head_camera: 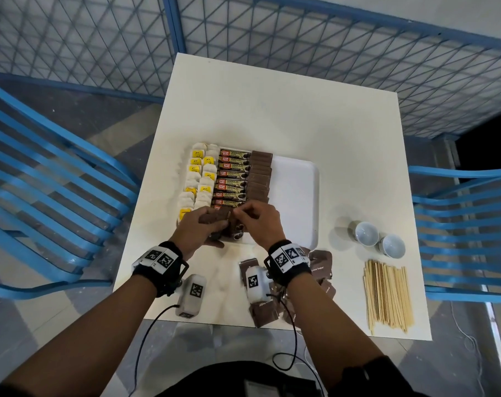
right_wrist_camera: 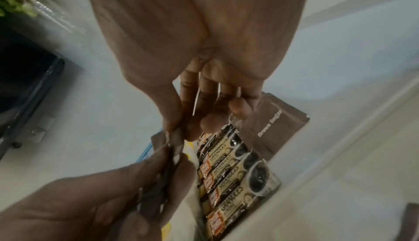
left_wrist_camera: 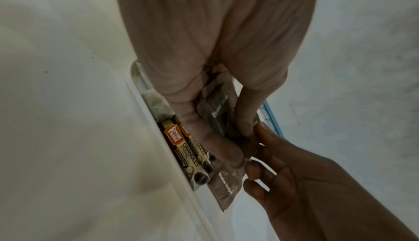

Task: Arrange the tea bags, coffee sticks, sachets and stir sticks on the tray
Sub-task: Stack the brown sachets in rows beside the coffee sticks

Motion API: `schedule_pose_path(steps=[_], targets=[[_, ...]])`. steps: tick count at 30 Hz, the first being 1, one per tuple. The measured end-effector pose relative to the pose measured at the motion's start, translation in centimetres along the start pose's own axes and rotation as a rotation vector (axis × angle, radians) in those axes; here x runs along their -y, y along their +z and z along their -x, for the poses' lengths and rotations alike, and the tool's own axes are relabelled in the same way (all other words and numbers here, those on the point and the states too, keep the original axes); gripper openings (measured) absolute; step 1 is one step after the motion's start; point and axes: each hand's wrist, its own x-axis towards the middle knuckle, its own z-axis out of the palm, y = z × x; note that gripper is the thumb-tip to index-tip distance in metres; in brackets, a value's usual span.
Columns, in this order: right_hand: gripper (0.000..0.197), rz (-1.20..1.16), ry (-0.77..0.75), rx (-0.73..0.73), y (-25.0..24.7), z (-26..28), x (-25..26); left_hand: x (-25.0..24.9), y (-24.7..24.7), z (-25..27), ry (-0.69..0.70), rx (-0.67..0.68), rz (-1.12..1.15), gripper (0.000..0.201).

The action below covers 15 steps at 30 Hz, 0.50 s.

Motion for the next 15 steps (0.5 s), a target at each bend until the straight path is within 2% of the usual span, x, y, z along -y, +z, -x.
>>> schedule_pose_path(steps=[2,5,8,10,13,15], targets=[[0.008,-0.029,0.040,-0.018,0.0,-0.1,-0.5,0.0,-0.1,-0.2,0.015,-0.074,-0.010,0.016],[0.011,0.009,0.030,0.029,-0.3,0.2,-0.4,0.0,-0.2,-0.3,0.048,-0.146,-0.084,0.015],[0.020,0.028,-0.035,0.096,-0.6,0.6,0.6,0.2,-0.5,-0.5,0.093,-0.121,-0.207,0.011],[0.019,0.049,-0.069,0.103,-0.4,0.5,1.0,0.3,-0.5,-0.5,0.115,-0.079,-0.280,0.013],[0.010,0.028,-0.038,0.053,-0.2,0.3,0.9,0.2,-0.3,-0.5,0.119,-0.059,-0.283,0.018],[0.012,-0.032,0.010,0.006,-0.1,0.3,0.9,0.2,-0.3,-0.5,0.095,-0.074,-0.219,0.019]])
